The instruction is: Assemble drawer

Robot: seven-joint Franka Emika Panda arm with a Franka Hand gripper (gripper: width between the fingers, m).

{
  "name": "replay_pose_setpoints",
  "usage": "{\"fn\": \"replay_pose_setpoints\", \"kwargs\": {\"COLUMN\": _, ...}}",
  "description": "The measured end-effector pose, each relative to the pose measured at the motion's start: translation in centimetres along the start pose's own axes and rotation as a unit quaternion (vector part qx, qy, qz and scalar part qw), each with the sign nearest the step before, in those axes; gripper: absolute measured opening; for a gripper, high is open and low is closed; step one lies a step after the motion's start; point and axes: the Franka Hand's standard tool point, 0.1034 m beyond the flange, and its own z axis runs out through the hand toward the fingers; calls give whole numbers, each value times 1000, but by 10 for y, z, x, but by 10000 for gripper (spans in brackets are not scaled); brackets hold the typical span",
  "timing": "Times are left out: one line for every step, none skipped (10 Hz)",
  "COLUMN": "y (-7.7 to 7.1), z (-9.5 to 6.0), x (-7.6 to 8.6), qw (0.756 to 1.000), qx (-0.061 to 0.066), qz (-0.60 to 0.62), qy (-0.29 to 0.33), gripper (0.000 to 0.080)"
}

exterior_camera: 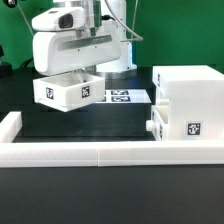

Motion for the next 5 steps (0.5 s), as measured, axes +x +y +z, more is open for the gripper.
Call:
{"fn": "replay_pose_setpoints", "kwargs": {"y": 7, "z": -2, "x": 6, "qw": 999, "qx": 2, "qz": -44, "qy": -2, "gripper": 42}}
{"fn": "replay_pose_setpoints", "kwargs": {"y": 17, "z": -3, "x": 15, "qw": 997, "qx": 3, "qz": -82, "qy": -2, "gripper": 42}}
{"fn": "replay_pose_setpoints", "kwargs": {"y": 20, "z": -2, "x": 20, "qw": 991, "qx": 0, "qz": -131, "qy": -4, "gripper": 42}}
{"fn": "replay_pose_setpoints", "kwargs": {"y": 18, "z": -1, "x": 16, "qw": 988, "qx": 3, "qz": -156, "qy": -6, "gripper": 42}}
{"fn": "replay_pose_setpoints", "kwargs": {"y": 18, "z": 0, "x": 15, "qw": 985, "qx": 3, "qz": -173, "qy": -6, "gripper": 42}}
